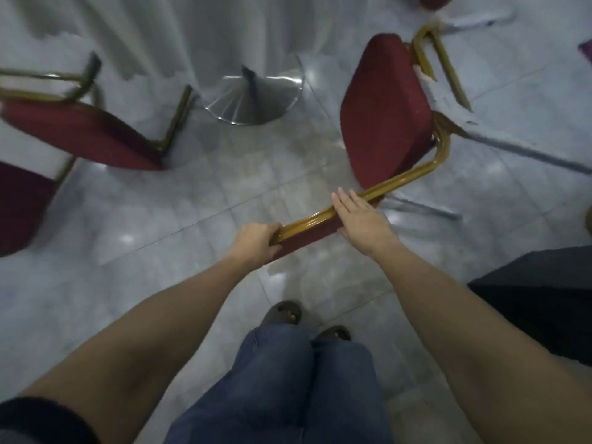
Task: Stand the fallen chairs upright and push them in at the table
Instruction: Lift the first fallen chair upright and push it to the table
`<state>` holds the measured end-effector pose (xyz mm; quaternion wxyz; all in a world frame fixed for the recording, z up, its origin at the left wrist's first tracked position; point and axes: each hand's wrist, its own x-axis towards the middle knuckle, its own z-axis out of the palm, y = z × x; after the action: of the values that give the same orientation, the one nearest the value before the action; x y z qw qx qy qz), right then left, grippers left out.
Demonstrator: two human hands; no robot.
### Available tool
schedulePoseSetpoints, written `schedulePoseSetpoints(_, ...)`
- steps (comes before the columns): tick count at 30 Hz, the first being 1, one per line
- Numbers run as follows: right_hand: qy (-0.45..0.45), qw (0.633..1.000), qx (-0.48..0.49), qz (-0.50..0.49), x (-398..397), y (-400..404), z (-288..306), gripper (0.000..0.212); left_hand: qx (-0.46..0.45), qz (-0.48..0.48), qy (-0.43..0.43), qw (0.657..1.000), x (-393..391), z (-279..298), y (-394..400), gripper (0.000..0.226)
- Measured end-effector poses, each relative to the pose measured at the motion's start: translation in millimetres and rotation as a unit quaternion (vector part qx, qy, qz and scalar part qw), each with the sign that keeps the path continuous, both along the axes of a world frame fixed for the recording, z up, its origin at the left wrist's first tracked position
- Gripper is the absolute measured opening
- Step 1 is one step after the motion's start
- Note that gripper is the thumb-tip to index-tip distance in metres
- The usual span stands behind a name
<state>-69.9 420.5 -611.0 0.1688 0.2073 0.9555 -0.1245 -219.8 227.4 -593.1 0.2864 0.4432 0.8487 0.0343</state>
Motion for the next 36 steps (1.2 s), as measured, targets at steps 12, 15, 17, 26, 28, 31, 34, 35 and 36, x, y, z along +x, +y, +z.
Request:
schedulePoseSetpoints(12,0.127,0.99,-0.006,0.057,-86,-52,179,0.024,0.302,0.113,0.082,0.943,-64,170,-88,0.037)
schedulePoseSetpoints(15,0.135,0.99,0.012,0.038,-79,-54,207,0.027,0.295,0.229,0.081,0.924,-76,170,-124,0.045)
schedulePoseSetpoints(17,0.134,0.99,0.025,0.024,-72,-53,221,0.03,0.266,0.287,0.053,0.919,-80,168,-135,0.049)
schedulePoseSetpoints(26,0.198,0.975,0.019,-0.096,-44,-53,267,0.035,0.407,0.273,0.033,0.871,-97,211,-79,0.039)
schedulePoseSetpoints(28,0.209,0.967,0.017,-0.147,-37,-54,271,0.034,0.427,0.229,0.036,0.874,-110,232,-57,0.038)
schedulePoseSetpoints(31,0.232,0.947,0.021,-0.221,-25,-58,277,0.032,0.444,0.14,0.05,0.883,-124,263,-21,0.037)
schedulePoseSetpoints(34,0.228,0.935,0.025,-0.271,-10,-63,281,0.032,0.449,0.03,0.067,0.89,-129,287,11,0.039)
schedulePoseSetpoints(35,0.224,0.93,0.027,-0.29,-5,-66,281,0.031,0.449,-0.011,0.08,0.89,-128,295,21,0.04)
schedulePoseSetpoints(36,0.223,0.925,0.03,-0.307,1,-69,279,0.028,0.45,-0.048,0.091,0.887,-127,302,30,0.041)
